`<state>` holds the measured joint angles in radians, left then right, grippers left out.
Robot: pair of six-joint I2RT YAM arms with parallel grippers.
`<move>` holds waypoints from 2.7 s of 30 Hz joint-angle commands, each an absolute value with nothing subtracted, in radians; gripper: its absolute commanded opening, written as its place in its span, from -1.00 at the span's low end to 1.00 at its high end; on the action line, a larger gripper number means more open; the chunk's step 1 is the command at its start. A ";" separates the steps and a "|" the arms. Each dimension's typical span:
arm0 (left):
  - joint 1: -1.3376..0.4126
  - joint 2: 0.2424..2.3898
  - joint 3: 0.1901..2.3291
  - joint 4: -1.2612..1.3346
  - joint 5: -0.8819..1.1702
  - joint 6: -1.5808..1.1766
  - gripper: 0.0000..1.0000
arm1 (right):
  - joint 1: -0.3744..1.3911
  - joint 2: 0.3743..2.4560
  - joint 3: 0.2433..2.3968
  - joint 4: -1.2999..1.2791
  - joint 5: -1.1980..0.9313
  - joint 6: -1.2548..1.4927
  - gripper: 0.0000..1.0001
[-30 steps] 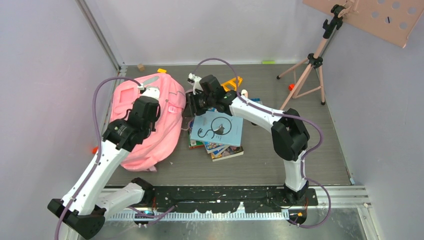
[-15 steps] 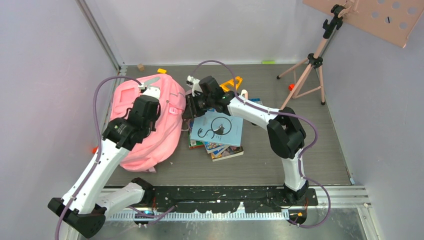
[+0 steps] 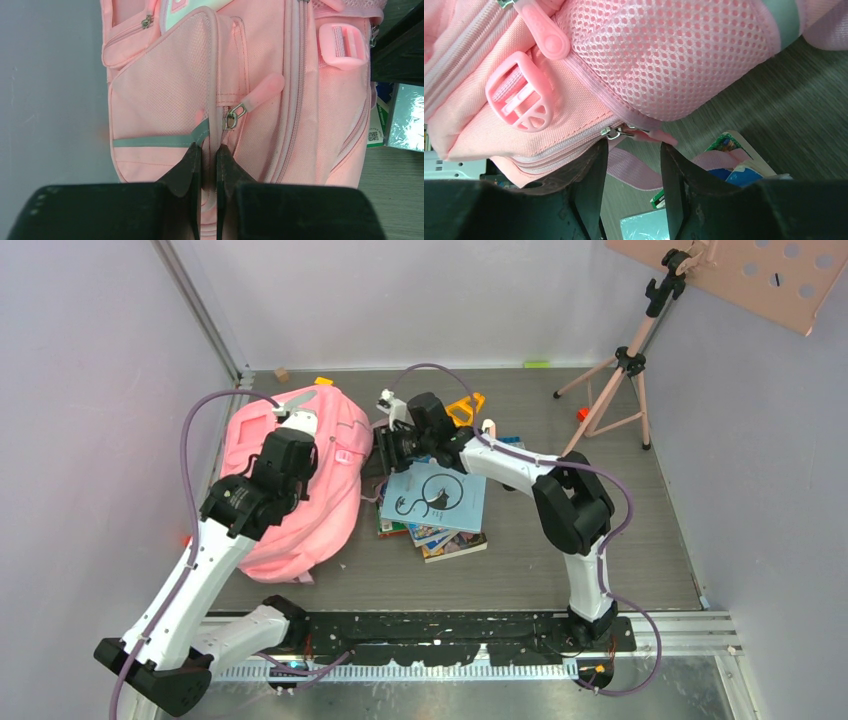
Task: Pack the student bag
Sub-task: Unzip the student bag at the center of the board.
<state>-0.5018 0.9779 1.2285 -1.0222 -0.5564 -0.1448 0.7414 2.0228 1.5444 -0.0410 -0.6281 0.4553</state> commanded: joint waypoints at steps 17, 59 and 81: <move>-0.502 0.950 1.307 -0.916 -0.580 -0.135 -1.00 | 0.716 2.094 1.605 0.217 -0.738 0.606 0.10; -0.420 1.058 1.229 -0.773 -0.488 -0.169 -1.00 | 0.772 1.910 1.523 -0.119 -0.707 0.495 -0.99; -0.336 1.132 1.206 -0.664 -0.353 -0.236 -1.00 | 0.976 1.843 1.490 -0.079 -0.561 0.515 -0.98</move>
